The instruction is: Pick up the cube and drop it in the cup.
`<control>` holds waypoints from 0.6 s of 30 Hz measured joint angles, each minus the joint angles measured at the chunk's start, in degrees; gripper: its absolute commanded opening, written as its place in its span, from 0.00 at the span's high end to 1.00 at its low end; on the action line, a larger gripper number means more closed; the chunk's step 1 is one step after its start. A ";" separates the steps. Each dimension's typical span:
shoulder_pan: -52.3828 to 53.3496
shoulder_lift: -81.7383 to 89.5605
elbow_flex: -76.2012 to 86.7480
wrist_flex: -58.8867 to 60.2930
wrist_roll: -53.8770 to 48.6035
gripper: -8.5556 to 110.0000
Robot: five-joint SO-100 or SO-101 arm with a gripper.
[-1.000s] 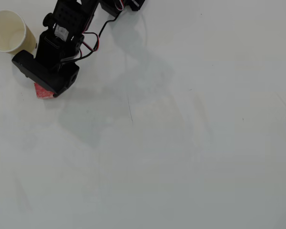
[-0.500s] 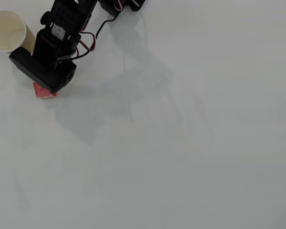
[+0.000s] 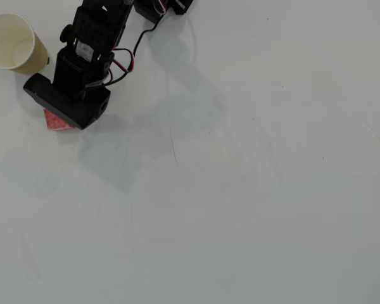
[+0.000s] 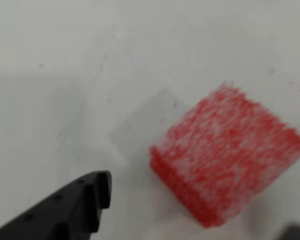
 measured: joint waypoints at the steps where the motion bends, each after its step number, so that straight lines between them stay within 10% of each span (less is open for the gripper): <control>1: 0.00 -0.35 0.00 -0.09 0.00 0.63; 18: 2.72 -7.38 -5.27 -0.35 0.00 0.63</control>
